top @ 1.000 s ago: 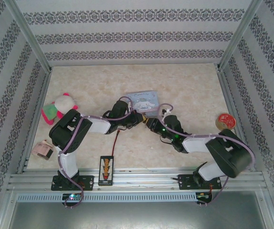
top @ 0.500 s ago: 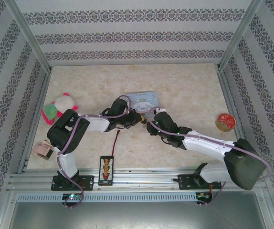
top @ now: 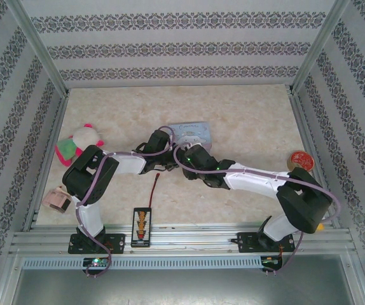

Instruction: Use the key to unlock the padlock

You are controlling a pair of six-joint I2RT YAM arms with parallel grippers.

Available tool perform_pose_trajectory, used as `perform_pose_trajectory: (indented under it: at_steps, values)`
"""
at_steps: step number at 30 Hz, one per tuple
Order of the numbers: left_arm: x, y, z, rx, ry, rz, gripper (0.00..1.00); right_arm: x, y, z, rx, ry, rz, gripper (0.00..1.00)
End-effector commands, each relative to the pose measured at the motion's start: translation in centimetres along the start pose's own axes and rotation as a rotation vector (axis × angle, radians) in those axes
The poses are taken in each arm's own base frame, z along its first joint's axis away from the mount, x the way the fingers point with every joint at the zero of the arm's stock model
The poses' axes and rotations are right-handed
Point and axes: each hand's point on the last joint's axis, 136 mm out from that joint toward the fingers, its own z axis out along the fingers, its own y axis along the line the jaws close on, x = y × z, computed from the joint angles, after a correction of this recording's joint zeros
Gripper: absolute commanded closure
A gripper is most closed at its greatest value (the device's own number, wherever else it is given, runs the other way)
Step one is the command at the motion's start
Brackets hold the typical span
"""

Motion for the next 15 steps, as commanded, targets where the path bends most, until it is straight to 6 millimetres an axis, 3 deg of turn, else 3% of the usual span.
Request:
perform_pose_trajectory:
  at_steps: [1,15]
  values:
    - [-0.2,0.3,-0.7,-0.021,0.012,-0.007,1.00,0.1,-0.3,0.2,0.044,0.024,-0.048,0.64]
    - [-0.1,0.5,-0.4,-0.020,0.028,-0.018,1.00,0.4,-0.7,1.7,0.091,0.057,-0.079,0.65]
